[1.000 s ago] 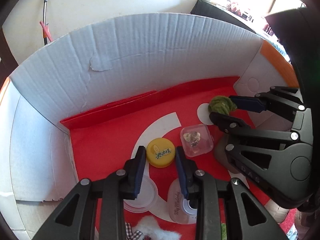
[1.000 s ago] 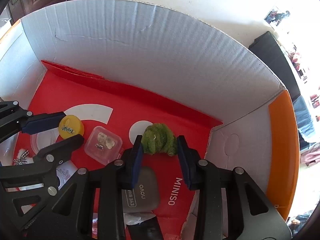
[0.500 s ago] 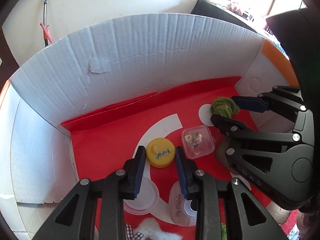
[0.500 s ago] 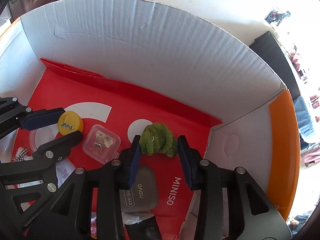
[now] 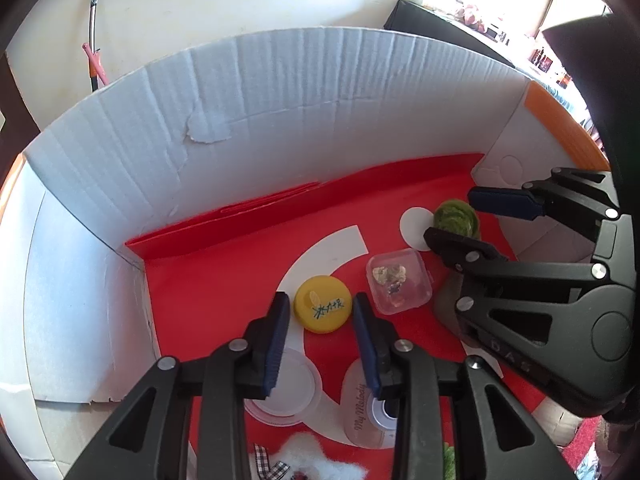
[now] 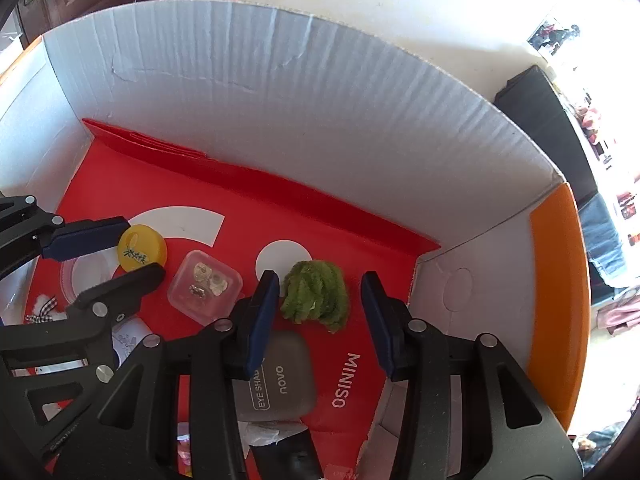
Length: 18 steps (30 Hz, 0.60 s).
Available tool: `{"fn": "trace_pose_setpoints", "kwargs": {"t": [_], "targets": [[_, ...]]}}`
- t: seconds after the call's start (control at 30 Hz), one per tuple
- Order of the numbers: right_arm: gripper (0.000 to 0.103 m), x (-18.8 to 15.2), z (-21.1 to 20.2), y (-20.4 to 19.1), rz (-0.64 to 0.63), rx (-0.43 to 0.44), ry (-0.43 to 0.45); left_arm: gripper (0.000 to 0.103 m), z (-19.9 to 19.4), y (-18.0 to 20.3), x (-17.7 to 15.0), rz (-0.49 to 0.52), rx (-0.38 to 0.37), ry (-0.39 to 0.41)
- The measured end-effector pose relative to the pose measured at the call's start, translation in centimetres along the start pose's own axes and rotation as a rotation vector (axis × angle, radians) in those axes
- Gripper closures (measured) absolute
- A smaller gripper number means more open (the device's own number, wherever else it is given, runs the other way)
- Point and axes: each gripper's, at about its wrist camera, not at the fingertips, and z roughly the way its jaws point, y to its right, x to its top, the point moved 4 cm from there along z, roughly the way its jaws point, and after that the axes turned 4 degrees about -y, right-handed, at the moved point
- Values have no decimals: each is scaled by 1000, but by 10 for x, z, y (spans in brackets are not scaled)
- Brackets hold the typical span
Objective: Organize objects
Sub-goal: 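Open the right gripper to release the green ball while the left releases the yellow cap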
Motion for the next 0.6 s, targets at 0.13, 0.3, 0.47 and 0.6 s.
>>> {"fn": "trace_pose_setpoints", "kwargs": {"t": [0.13, 0.3, 0.47, 0.6], "targets": [[62, -7, -6, 2, 0, -1, 3, 65, -2, -8, 4, -3, 1, 3], [62, -17, -14, 5, 2, -2, 8, 65, -7, -7, 4, -1, 5, 4], [62, -28, -26, 8, 2, 1, 20, 65, -11, 20, 2, -10, -2, 11], [62, -35, -40, 10, 8, -3, 39, 65, -13, 21, 2, -6, 5, 27]]}}
